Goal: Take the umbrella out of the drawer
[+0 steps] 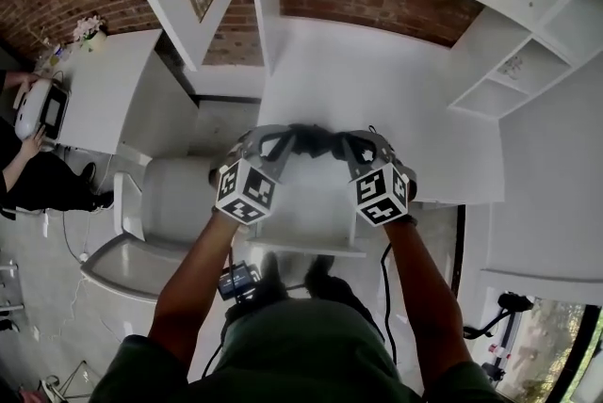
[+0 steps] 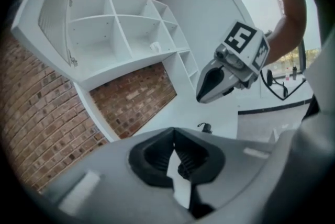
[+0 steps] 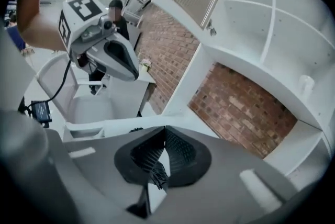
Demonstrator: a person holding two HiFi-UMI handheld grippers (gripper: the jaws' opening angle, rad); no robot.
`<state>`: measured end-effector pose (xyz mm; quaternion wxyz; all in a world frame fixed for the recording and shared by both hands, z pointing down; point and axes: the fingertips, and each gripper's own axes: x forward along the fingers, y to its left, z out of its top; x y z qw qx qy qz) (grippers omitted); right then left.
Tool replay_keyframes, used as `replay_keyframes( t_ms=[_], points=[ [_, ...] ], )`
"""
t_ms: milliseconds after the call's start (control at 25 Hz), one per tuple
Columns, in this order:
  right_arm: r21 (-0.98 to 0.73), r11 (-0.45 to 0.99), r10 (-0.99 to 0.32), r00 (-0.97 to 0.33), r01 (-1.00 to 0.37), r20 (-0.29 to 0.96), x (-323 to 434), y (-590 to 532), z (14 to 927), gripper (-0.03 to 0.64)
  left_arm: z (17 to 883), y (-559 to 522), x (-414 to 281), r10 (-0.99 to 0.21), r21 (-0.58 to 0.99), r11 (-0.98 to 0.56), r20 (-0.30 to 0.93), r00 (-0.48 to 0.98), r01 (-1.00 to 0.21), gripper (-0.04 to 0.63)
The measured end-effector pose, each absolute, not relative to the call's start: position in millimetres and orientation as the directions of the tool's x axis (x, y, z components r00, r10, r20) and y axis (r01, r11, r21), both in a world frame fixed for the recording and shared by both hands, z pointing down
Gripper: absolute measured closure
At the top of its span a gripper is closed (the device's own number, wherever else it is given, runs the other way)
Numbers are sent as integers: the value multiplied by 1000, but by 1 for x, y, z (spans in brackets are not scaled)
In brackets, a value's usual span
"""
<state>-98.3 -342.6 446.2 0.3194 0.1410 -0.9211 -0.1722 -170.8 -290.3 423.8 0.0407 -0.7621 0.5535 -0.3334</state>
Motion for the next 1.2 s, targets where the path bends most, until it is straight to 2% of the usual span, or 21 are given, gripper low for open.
replay_keyframes(
  t_ms=[400,720,1000,1200],
  points=[
    [172,945,-318,-900,-277,297,-74,-268,321,612,327,-228,-163,-920,-327,-358,286,269,-875,595],
    [119,952,-299,-942,-283,151,-53,-216,252,612,261,-177,-151,-928,-308,-371,146,342,-876,594],
    [69,973,-227,-968,-220,107,-42,-164,220,612,218,-138,-129,-905,-329,-413,43,423,-849,594],
    [64,967,-252,-965,-247,70,-32,-145,202,612,202,-114,-121,-886,-349,-443,26,464,-826,594]
  ],
)
